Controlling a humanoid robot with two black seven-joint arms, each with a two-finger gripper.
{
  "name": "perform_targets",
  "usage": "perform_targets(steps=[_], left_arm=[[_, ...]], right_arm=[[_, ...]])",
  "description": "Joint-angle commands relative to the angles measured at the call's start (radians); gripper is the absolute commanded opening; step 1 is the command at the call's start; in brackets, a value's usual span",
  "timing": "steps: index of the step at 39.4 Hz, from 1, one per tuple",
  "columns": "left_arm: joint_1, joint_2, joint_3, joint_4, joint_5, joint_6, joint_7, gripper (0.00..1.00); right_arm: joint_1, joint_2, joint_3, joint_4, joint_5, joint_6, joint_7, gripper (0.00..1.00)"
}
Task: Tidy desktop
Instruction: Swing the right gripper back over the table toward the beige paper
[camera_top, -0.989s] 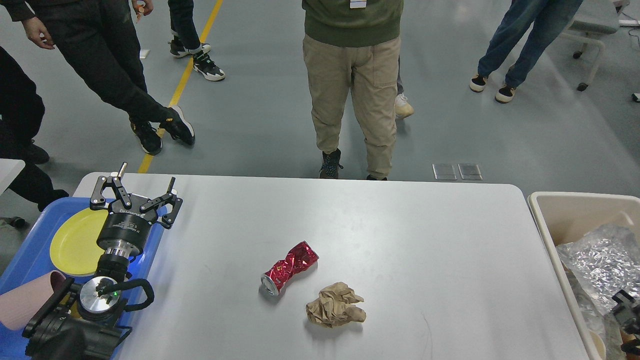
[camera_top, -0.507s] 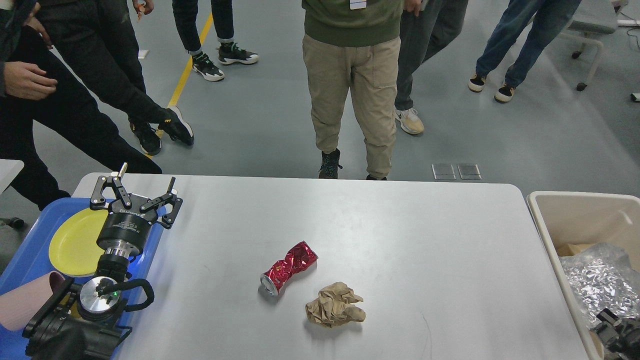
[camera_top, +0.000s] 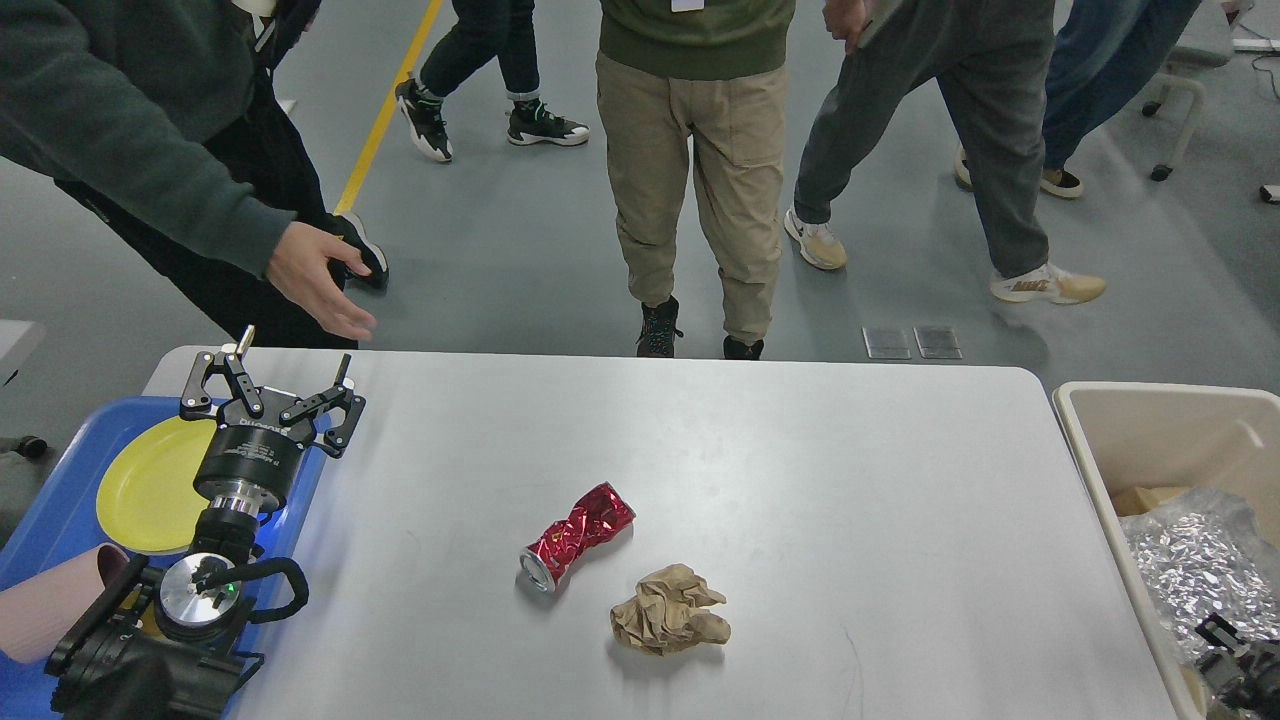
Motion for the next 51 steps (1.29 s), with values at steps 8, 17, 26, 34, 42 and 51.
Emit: perform_targets(steps=[8, 17, 26, 34, 42, 51], left_arm=[[0.0, 0.001, 0.0, 0.0, 0.0, 0.0, 0.001, 0.96], [0.0, 0.001, 0.0, 0.0, 0.0, 0.0, 0.0, 0.96], [0.0, -0.001, 0.0, 0.0, 0.0, 0.0, 0.001, 0.96], [0.0, -0.001, 0.0, 0.0, 0.0, 0.0, 0.001, 0.96], [0.0, 0.001, 0.0, 0.0, 0.0, 0.0, 0.001, 0.96], [0.0, -0.001, 0.0, 0.0, 0.0, 0.0, 0.001, 0.96]], right_arm=[[0.2, -0.165, -0.001, 0.229, -0.009, 0.062, -0.002, 1.0], [0.539, -0.289, -0.048, 0.514, -0.179, 0.192, -0.006, 1.0], [0.951, -0.344, -0.252, 0.804, -0.23, 0.415, -0.008, 1.0], [1.324, -0.274, -0.446, 1.049, -0.228, 0.562, -0.008, 1.0], [1.645, -0.191, -0.473, 1.312, -0.228, 0.689, -0.009, 1.0], [1.912, -0.008, -0.424, 1.481, -0.211, 0.815, -0.008, 1.0]])
